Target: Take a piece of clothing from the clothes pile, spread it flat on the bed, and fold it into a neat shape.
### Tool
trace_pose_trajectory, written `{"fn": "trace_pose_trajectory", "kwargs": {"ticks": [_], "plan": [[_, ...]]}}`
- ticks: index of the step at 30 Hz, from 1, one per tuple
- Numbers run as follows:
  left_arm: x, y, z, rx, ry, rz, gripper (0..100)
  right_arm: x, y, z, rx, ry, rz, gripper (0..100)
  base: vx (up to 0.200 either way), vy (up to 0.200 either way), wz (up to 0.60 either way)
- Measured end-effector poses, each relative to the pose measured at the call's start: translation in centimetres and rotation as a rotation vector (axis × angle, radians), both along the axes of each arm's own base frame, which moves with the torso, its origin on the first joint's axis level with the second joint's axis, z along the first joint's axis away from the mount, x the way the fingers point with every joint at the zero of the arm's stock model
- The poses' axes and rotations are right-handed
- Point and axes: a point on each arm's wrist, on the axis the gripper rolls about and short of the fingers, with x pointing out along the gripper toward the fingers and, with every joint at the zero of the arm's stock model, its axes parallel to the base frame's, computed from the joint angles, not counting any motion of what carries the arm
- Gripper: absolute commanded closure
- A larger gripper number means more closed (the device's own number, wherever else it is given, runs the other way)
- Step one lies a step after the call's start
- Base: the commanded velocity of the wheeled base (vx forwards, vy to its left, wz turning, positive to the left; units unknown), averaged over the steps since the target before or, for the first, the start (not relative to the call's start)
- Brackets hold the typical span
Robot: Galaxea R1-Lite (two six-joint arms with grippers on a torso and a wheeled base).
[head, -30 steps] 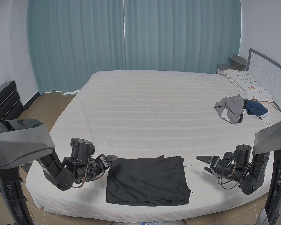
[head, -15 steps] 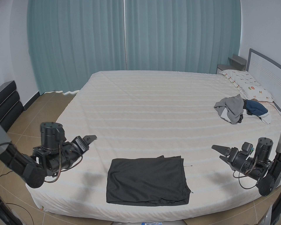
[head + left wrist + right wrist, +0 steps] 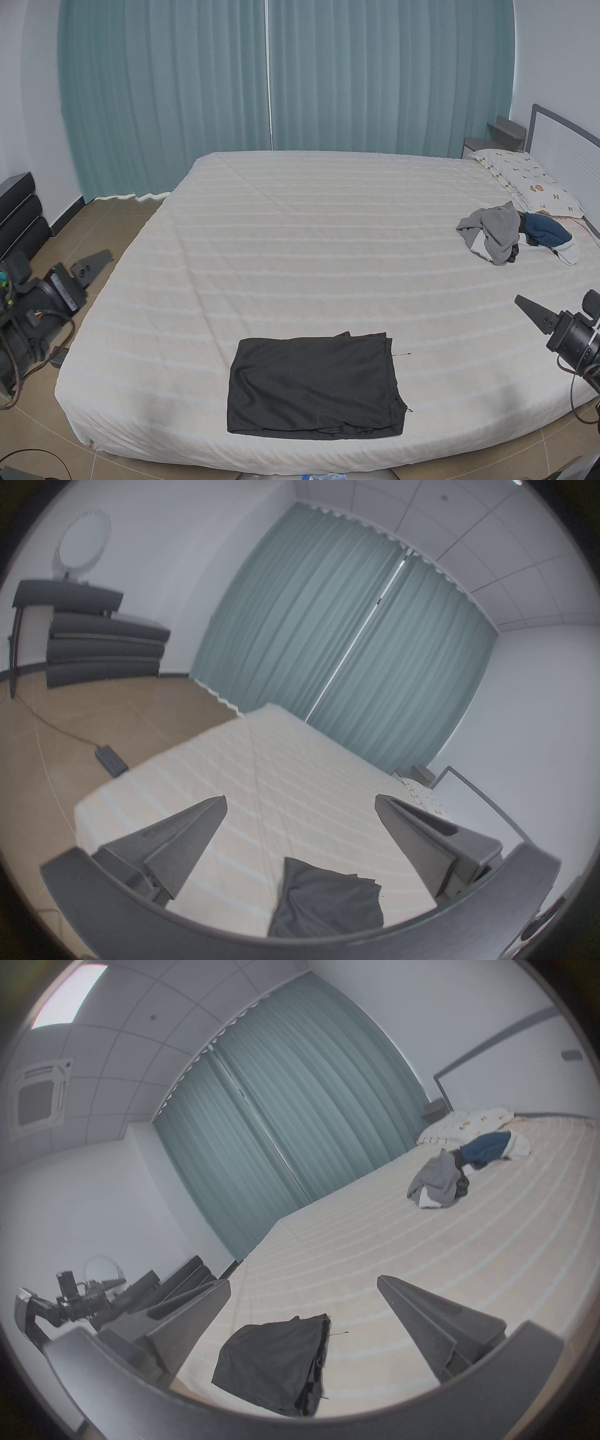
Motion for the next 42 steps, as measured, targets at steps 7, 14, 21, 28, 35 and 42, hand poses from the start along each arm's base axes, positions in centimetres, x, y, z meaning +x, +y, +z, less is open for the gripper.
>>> {"fn": "trace_pose_trajectory", "kwargs": {"ticks": [7, 14, 21, 28, 35, 42], "plan": [[-5.9, 2.0, 0.9, 0.107, -0.091, 0.081, 0, -4.9, 0.2, 0.3, -0.086, 0.04, 0.034, 0, 0.0, 0.0, 0.0], [-10.5, 3.6, 0.4, 0.21, -0.141, 0.158, 0, -9.9, 0.7, -0.2, -0.165, 0.071, 0.103, 0, 0.0, 0.0, 0.0], [-15.2, 4.6, -1.3, 0.348, -0.195, 0.271, 0, -15.0, 0.7, -1.3, -0.263, 0.004, 0.143, 0, 0.0, 0.0, 0.0], [-18.3, 4.4, -4.2, 0.484, -0.225, 0.41, 0, -17.6, 0.6, -1.3, -0.384, -0.206, 0.098, 0, 0.0, 0.0, 0.0], [-18.5, 4.3, -6.0, 0.478, -0.257, 0.438, 0, -17.6, 0.4, -2.2, -0.525, -0.271, -0.037, 0, 0.0, 0.0, 0.0], [-17.5, 4.1, -7.0, 0.456, -0.446, 0.432, 0, -16.8, 0.3, -3.2, -0.552, -0.366, -0.118, 0, 0.0, 0.0, 0.0]]}}
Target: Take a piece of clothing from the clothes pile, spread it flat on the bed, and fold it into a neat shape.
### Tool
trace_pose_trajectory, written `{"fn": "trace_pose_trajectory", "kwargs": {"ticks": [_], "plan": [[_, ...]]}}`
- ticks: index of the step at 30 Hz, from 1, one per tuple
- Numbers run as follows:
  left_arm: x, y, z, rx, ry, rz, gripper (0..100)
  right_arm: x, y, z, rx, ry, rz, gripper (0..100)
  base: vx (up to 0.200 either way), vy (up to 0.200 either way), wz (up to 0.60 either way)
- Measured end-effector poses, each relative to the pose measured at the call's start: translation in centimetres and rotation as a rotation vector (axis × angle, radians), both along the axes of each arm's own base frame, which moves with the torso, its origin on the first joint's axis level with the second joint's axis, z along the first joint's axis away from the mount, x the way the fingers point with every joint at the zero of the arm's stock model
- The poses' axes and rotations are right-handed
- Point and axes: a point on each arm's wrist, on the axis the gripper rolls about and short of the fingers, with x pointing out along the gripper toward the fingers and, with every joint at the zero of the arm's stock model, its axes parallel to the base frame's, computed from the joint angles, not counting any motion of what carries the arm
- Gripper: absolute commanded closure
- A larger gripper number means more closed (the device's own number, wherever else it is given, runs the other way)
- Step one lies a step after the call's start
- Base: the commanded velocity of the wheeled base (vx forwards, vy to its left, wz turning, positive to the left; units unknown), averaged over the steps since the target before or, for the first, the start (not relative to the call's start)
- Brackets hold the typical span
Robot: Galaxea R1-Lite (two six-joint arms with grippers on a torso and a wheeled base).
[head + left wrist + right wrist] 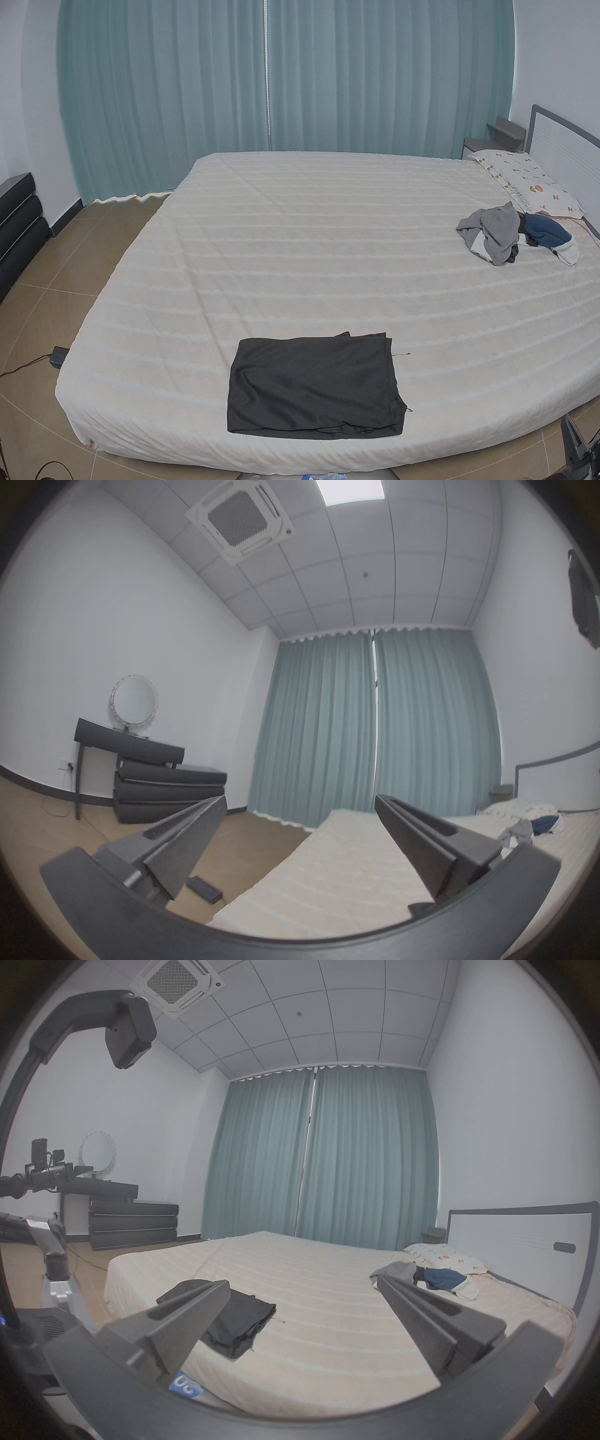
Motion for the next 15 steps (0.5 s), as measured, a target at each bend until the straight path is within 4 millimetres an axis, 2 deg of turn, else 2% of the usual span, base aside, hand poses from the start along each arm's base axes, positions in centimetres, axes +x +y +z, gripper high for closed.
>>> {"fn": "trace_pose_trajectory", "kwargs": {"ticks": [6, 15], "plan": [[0.8, -0.1, -1.5, 0.009, -0.007, -0.06, 0, 0.5, -0.1, -1.2, 0.0, 0.026, -0.034, 0, 0.0, 0.0, 0.0], [1.9, -0.4, -5.0, -0.02, 0.283, -0.2, 0, 0.6, -0.1, -1.9, 0.045, 0.074, -0.051, 0, 0.0, 0.0, 0.0]]}}
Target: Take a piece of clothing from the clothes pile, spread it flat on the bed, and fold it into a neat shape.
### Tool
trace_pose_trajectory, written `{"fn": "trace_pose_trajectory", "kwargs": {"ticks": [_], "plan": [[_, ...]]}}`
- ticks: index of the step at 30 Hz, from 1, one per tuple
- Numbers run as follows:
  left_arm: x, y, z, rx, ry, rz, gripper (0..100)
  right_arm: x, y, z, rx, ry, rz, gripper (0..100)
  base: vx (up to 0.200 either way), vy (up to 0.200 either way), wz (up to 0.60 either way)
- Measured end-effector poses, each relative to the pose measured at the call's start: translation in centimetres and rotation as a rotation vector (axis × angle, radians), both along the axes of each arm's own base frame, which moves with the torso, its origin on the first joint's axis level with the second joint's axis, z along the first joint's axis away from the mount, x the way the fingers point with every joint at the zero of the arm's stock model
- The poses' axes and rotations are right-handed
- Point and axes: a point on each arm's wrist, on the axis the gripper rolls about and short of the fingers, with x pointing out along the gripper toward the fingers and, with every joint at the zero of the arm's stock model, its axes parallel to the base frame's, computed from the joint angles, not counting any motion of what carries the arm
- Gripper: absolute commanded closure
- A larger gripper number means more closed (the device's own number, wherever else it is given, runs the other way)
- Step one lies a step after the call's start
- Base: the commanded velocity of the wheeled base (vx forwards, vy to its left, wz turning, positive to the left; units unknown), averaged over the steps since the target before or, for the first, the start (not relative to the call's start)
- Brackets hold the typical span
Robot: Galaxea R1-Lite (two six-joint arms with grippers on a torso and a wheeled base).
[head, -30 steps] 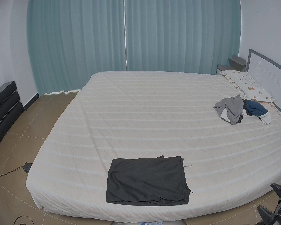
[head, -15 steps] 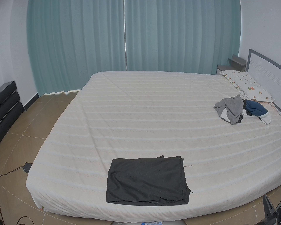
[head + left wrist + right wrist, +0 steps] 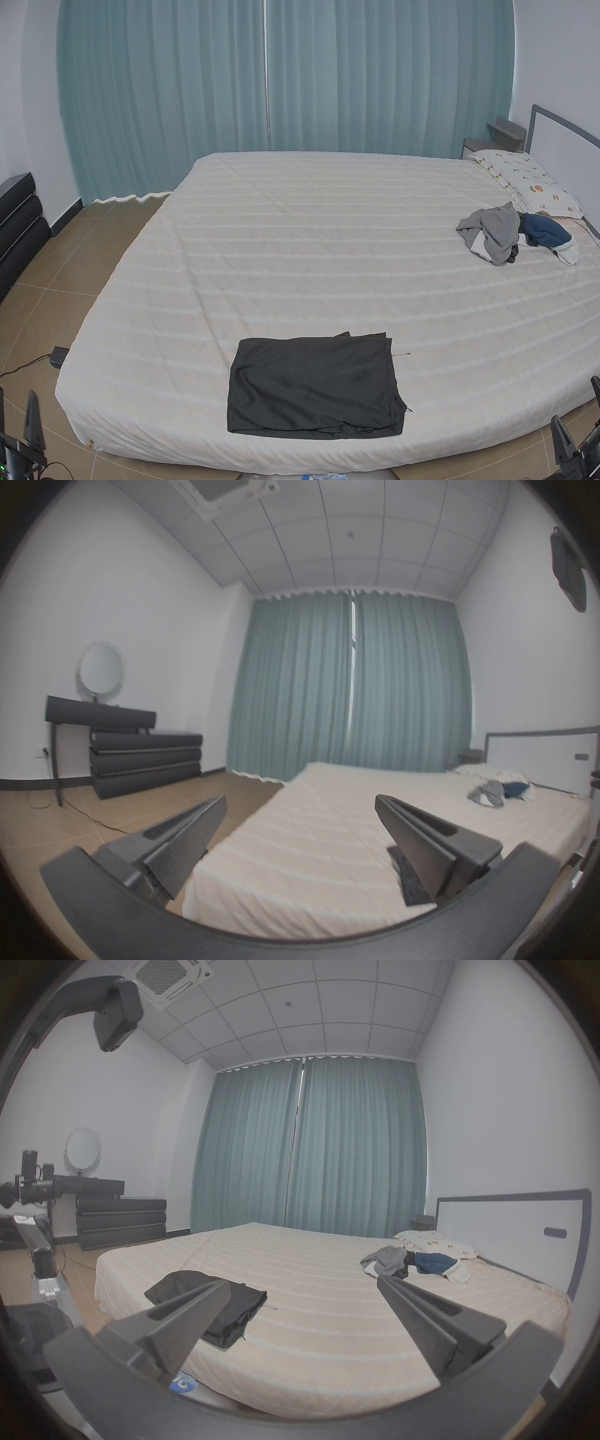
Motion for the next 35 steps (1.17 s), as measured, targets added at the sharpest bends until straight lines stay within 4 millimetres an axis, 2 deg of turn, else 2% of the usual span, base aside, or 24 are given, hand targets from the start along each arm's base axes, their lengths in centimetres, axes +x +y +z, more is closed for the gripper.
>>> {"fn": "trace_pose_trajectory", "kwargs": {"ticks": [10, 16, 24, 35], "plan": [[0.08, -0.29, -0.42, 0.094, 0.05, -0.127, 0, 0.07, -0.3, -0.68, 0.083, 0.073, -0.136, 0, 0.0, 0.0, 0.0], [0.08, -0.22, -0.44, 0.055, 0.049, -0.097, 0, 0.07, -0.3, -0.7, 0.084, 0.075, -0.138, 0, 0.0, 0.0, 0.0], [0.17, -0.5, -0.95, 0.108, 0.108, -0.233, 0, 0.07, -0.29, -0.68, 0.085, 0.075, -0.13, 0, 0.0, 0.0, 0.0], [0.15, -0.51, -0.93, 0.122, 0.104, -0.229, 0, 0.08, -0.29, -0.68, 0.084, 0.075, -0.132, 0, 0.0, 0.0, 0.0]]}}
